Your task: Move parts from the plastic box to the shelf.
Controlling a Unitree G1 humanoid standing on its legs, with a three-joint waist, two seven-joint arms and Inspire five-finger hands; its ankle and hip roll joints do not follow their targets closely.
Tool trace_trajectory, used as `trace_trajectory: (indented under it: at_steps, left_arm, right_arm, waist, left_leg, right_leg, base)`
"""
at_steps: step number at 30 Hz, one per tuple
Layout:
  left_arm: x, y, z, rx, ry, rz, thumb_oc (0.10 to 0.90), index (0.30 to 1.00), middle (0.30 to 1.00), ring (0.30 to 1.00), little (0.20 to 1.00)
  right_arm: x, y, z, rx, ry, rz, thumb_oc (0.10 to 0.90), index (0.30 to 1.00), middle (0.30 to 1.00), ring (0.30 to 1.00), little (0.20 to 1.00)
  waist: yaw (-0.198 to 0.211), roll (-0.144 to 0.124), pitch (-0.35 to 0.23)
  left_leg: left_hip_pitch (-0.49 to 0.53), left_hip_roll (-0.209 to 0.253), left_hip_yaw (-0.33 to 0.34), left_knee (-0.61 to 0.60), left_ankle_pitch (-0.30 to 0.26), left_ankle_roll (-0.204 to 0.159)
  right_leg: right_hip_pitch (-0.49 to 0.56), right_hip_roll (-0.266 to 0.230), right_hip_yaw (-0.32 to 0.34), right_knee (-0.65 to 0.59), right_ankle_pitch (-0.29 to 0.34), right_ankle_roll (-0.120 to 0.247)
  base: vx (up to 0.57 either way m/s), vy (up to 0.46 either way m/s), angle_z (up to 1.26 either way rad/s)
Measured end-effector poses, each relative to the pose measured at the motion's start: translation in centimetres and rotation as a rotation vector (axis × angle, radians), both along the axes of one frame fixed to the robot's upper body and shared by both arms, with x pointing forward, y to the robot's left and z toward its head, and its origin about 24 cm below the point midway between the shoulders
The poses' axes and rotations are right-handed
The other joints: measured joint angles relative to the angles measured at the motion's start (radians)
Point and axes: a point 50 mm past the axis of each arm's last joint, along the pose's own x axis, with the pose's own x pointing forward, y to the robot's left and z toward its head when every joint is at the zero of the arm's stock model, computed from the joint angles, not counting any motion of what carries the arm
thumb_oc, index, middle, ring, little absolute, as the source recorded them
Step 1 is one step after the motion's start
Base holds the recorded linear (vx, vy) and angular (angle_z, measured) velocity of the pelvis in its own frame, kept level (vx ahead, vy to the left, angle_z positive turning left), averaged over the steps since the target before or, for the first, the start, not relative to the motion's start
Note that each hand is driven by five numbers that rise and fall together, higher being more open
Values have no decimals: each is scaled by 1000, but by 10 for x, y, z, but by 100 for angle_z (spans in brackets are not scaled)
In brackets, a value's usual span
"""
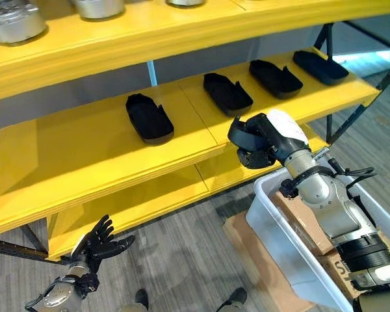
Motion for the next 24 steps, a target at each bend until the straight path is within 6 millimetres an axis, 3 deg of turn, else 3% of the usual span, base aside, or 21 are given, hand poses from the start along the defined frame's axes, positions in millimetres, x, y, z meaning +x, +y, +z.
trace_trajectory:
  at_steps: [9, 13, 16, 17, 19, 20, 21, 22, 23, 24]
  left_arm:
    - [-1, 1, 0, -1, 1, 6, 900, 1000, 1000, 1000, 1000]
    - [2, 2, 1, 6, -7, 20, 900, 1000, 1000, 1000, 1000]
    - [9, 0, 5, 4, -27, 9, 900, 1000, 1000, 1000, 1000]
    - [10, -1, 6, 5, -32, 5, 900, 1000, 1000, 1000, 1000]
    - [14, -2, 7, 8, -38, -3, 900, 1000, 1000, 1000, 1000]
    - [20, -3, 8, 15, -44, -10, 900, 1000, 1000, 1000, 1000]
    - [24, -2, 9, 28, -45, -17, 900, 1000, 1000, 1000, 1000]
    - [27, 0, 11, 38, -51, -14, 900, 1000, 1000, 1000, 1000]
    - [31, 3, 12, 61, -48, -12, 900, 1000, 1000, 1000, 1000]
    - [31, 6, 12, 74, -43, -14, 900, 1000, 1000, 1000, 1000]
  right_arm:
    - [0, 1, -2, -44, 11, 3, 400, 300, 300, 300, 300]
    - [1, 0, -3, -49, 16, 0, 400, 300, 300, 300, 300]
    - [1, -1, -1, -58, 15, -7, 400, 300, 300, 300, 300]
    - [1, -2, -1, -54, 14, -9, 400, 300, 300, 300, 300]
    - [1, -1, -3, -68, 17, -18, 400, 300, 300, 300, 300]
    - [-1, -1, -5, -86, 18, -18, 400, 300, 300, 300, 300]
    - [-3, -1, -7, -90, 22, -12, 400, 300, 300, 300, 300]
    - [-5, 1, -7, -95, 20, 5, 400, 300, 300, 300, 300]
    - [-8, 6, -6, -99, 11, 39, 400, 300, 300, 300, 300]
    - [-11, 9, -7, -101, 9, 58, 400, 300, 300, 300, 300]
  waist:
    - [9, -19, -6]
    - [20, -46, -3]
    - [27, -58, 0]
    - [36, -60, 1]
    - [22, -66, 7]
    - [-10, -67, 28]
    - [-31, -66, 37]
    - [-33, -65, 47]
    - [-51, -52, 58]
    - [-61, -46, 62]
  left_leg:
    - [25, 1, 0, 48, -37, 0]
    - [5, 3, 19, 152, -99, 4]
    - [-71, 5, 0, 315, -183, 24]
    - [-135, 4, -19, 433, -250, 38]
    - [-217, -26, -53, 574, -336, 97]
    - [-235, -65, -102, 586, -336, 125]
    - [-240, -91, -123, 570, -324, 148]
    - [-238, -108, -136, 545, -308, 174]
    - [-233, -127, -185, 495, -283, 210]
    - [-220, -134, -188, 451, -250, 201]
  right_leg:
    - [37, 1, 7, -8, 4, 4]
    - [41, -7, 49, -8, 12, 7]
    - [40, -28, 49, -2, 28, 16]
    - [42, -41, 53, -4, 38, 24]
    - [55, -86, 66, 1, 94, 50]
    - [37, -119, 181, 37, 132, 27]
    - [5, -114, 308, 76, 116, 40]
    - [-35, -80, 409, 129, 59, 63]
    - [-63, 40, 570, 160, -65, 69]
    - [-74, 66, 570, 162, -97, 73]
  base:
    - [8, 76, -6]
    - [-17, 100, -16]
    - [0, 174, 11]
    - [60, 335, 27]
    - [47, 277, 65]
    - [79, 205, 104]
    - [157, 210, 100]
    - [111, 139, 81]
    - [122, 126, 66]
    - [140, 125, 72]
